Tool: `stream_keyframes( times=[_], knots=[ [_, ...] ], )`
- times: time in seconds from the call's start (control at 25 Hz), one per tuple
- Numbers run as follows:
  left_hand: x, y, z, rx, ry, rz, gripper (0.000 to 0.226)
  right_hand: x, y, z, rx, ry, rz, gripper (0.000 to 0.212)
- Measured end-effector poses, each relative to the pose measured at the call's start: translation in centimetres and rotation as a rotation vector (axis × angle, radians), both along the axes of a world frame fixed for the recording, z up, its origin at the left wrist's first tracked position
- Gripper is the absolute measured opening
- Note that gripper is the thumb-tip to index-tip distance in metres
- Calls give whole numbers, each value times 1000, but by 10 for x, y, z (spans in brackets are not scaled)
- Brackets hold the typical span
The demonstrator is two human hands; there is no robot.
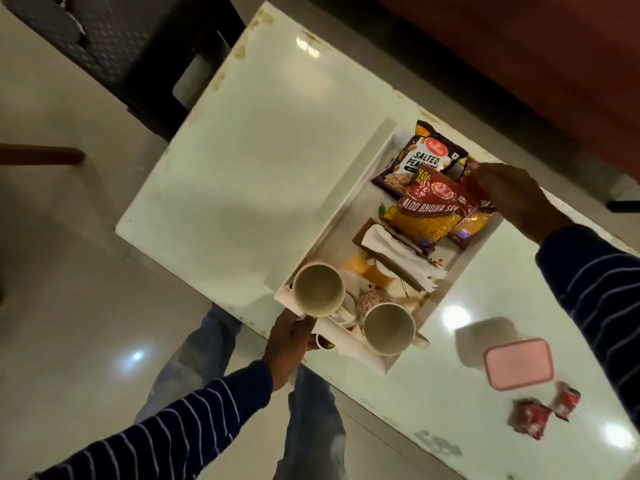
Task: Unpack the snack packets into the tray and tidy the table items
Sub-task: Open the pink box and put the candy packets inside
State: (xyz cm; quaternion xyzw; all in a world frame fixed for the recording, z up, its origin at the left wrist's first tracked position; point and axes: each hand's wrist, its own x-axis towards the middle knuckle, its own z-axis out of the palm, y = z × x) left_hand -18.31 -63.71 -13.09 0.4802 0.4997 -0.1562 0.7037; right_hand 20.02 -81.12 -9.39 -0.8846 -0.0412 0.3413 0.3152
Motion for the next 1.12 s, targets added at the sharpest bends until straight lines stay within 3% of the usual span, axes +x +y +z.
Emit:
stream_keyframes(
  times=[0.16, 0.52, 0.8, 1.0, 1.12],
  knots=[
    [2, -1, -5, 24, 6, 18, 28, 0, -9, -16, 89, 9, -48, 71],
    [4, -2, -10, -5, -20, 45, 26, 2, -4, -16, 121, 104, -24, 93],
    [-2, -18, 7, 223, 155, 45, 39, -43, -42, 17, 115, -186, -100, 77],
    [-32, -59, 36, 269, 147, -311, 55, -108, -150, 61, 67, -205, -230, 70],
    [-44, -86, 48, 347, 96, -675, 36, -152, -203, 84, 60, -188, -341, 68]
  ],
)
